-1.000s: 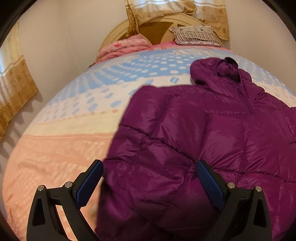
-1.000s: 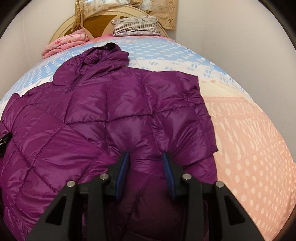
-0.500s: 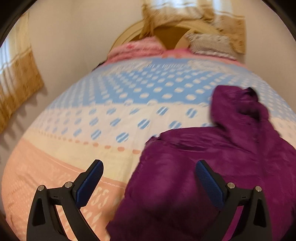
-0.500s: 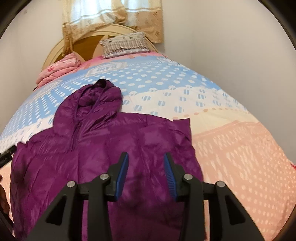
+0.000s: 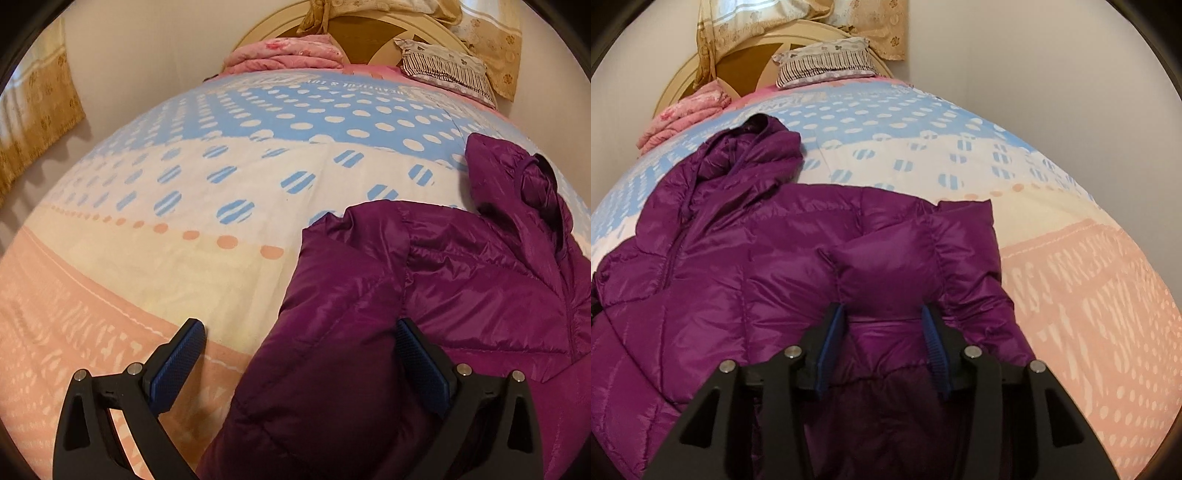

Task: Fold large clothes

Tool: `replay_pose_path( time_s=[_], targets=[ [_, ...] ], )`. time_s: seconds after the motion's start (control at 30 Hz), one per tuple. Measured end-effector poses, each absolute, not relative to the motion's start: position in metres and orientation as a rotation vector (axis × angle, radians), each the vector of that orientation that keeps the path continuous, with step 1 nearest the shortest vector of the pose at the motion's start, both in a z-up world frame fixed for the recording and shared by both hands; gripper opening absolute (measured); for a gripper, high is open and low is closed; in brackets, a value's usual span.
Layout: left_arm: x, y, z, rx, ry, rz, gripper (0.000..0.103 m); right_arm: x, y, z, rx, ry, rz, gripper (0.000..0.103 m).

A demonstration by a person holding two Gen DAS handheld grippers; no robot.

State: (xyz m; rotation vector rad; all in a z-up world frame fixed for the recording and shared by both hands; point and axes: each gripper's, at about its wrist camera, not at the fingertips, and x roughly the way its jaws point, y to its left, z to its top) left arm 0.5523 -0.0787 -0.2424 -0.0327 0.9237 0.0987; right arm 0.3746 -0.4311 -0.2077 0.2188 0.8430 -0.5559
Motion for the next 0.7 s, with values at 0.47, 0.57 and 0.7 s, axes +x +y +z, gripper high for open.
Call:
replay_pose_path(
  time_s=[0.47, 0.57, 0.7],
  targets=[
    [0.554, -0.0759, -0.244, -0.044, 0.926, 0.091, 0.102, 0.3774, -0.4295, -0.2118, 0.19, 0.849, -0.575, 0.051],
    [0.554, -0.0752, -0.2441, -0.051, 0.928, 0.088, 0.102, 0.3784, -0.4291, -0.2124, 0.185, 0.854, -0.579, 0.052],
    [0.554, -0.0745, -0.2442, -0.052, 0.927, 0.085, 0.102, 0.3784, -0.4288, -0.2125, 0.181, 0.853, -0.582, 0.052]
  ],
)
